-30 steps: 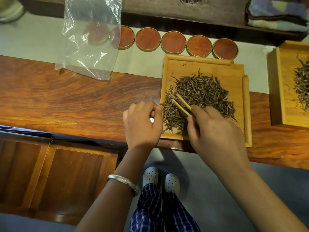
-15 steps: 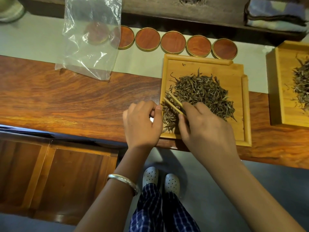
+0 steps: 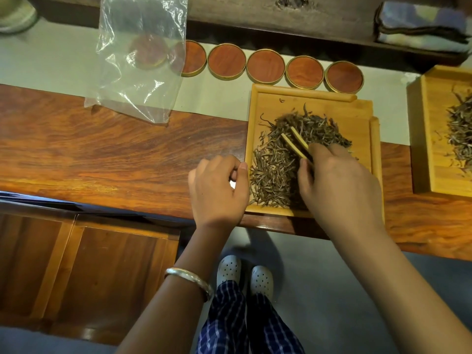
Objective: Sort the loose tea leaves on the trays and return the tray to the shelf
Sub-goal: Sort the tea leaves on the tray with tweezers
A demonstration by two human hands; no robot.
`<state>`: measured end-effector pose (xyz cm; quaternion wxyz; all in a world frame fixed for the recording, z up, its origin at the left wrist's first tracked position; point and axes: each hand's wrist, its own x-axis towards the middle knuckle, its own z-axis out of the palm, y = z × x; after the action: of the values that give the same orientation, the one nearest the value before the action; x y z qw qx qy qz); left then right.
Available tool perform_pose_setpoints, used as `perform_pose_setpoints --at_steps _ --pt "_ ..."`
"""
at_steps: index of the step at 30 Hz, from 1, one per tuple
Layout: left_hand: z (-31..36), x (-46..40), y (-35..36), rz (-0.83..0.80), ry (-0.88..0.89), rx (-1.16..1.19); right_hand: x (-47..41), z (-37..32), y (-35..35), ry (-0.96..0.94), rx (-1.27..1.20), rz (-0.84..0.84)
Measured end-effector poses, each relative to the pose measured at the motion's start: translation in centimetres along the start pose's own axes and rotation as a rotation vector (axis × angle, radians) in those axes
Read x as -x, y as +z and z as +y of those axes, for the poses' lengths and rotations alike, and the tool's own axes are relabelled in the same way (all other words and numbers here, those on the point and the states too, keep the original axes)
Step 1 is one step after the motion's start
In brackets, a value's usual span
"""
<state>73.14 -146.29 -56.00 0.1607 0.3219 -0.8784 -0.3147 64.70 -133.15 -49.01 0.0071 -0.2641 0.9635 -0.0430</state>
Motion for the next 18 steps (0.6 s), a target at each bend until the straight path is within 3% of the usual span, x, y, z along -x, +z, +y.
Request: perform_pose_setpoints --at_steps 6,18 --pt "0.1 0.0 -0.1 0.0 0.001 0.015 -2.2 -0.3 0.7 0.008 0.008 0.101" --pt "0.0 0.0 -0.1 -0.004 0.004 0.019 -3.5 -1.6 0.5 0.017 0.023 0.089"
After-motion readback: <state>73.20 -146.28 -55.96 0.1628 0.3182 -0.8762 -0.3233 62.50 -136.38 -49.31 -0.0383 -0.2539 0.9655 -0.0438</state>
